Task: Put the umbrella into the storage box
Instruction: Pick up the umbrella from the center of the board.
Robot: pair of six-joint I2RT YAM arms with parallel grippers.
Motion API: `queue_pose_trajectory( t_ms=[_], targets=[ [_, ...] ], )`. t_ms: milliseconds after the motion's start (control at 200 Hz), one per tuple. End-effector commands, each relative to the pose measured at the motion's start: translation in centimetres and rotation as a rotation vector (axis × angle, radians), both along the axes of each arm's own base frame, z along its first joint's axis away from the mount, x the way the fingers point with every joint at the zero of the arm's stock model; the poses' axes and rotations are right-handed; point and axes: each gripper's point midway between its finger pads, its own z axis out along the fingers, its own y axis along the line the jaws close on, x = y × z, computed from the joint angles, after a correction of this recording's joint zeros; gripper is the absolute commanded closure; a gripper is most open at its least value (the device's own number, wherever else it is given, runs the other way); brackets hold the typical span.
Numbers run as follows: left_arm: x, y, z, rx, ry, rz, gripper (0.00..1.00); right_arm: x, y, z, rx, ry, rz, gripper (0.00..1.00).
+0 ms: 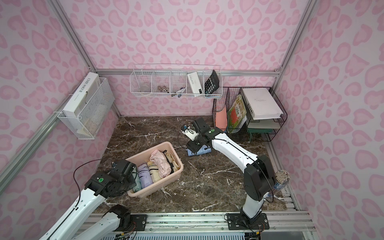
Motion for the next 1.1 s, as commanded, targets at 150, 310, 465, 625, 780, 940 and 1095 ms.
queue_pose_trajectory(
  t_ms=[150, 310, 465, 625, 780, 940, 1095],
  targets=[
    [2.6, -0.7, 1.1, 0.020, -0.052, -0.055, 1.00, 3.6, -3.2, -4.2, -0.264, -0.107, 0.312, 0.21],
    [2.7, -0.6, 1.3, 0.030, -0.037, -0.046, 1.00, 4.8, -3.3, -6.6, -0.295, -0.085, 0.355, 0.20],
    [2.1, -0.3, 1.2, 0.037, -0.016, -0.022, 1.00, 4.6, -1.9, -7.8, -0.246, -0.035, 0.421, 0.21],
    [1.4, 0.2, 1.5, 0.046, -0.006, -0.007, 0.98, 4.2, -1.3, -9.8, -0.219, 0.032, 0.444, 0.21],
    [1.1, 0.2, 1.8, 0.046, 0.007, -0.011, 0.98, 4.0, -1.0, -11.4, -0.207, 0.086, 0.443, 0.22],
    [1.3, 0.1, 1.9, 0.052, 0.020, -0.024, 0.98, 3.3, -1.6, -12.8, -0.217, 0.139, 0.432, 0.22],
    [1.9, -0.3, 1.6, 0.045, 0.020, -0.028, 0.98, 1.4, -2.9, -14.2, -0.253, 0.203, 0.420, 0.22]
  ],
)
